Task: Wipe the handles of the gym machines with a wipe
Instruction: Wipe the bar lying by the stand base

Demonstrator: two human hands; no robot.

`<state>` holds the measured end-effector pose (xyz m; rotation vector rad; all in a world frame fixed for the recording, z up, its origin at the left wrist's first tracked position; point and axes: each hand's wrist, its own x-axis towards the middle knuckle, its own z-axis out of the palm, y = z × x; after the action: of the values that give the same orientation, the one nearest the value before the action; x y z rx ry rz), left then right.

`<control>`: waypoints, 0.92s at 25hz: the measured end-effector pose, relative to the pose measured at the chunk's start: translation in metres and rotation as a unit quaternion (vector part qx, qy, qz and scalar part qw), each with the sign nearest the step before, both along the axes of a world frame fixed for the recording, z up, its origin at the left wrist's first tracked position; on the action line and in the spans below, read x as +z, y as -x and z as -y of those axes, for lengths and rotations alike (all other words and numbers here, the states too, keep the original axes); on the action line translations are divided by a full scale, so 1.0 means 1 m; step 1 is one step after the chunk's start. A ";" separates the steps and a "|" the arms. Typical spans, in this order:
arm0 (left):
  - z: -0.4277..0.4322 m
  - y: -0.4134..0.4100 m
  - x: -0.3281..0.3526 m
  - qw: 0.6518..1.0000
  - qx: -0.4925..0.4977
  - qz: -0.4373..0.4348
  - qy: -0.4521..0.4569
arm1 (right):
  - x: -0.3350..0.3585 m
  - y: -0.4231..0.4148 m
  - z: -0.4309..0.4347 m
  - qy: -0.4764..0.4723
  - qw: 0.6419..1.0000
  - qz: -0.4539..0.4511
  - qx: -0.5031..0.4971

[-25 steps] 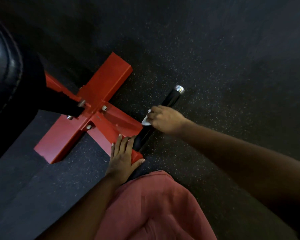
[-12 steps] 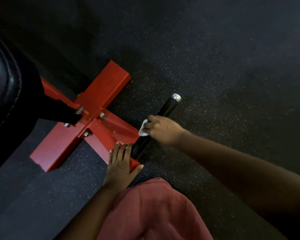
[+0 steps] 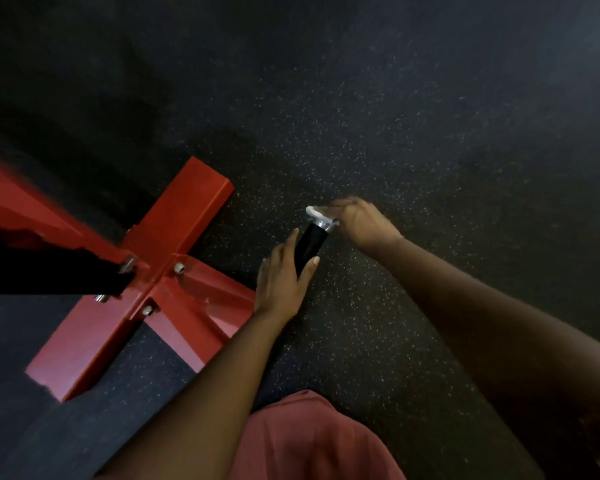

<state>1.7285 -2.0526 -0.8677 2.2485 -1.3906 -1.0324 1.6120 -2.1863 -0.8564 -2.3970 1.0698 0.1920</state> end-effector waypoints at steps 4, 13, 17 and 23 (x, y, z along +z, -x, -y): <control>0.006 0.010 -0.008 0.998 -0.023 0.067 -0.003 | -0.009 0.017 -0.027 -0.091 0.961 0.183 -0.184; 0.004 0.007 -0.011 0.997 -0.024 0.079 0.003 | -0.017 0.003 -0.006 -0.166 0.957 0.140 -0.192; 0.005 0.009 -0.011 0.996 -0.018 0.083 -0.002 | -0.010 0.020 -0.023 -0.095 0.957 0.207 -0.182; 0.004 0.010 -0.009 0.996 -0.017 0.083 -0.008 | -0.008 -0.004 -0.009 -0.116 0.961 0.204 -0.149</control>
<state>1.7183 -2.0568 -0.8769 2.3778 -1.4954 -0.8870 1.6164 -2.1769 -0.8642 -1.9246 1.1203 -0.2582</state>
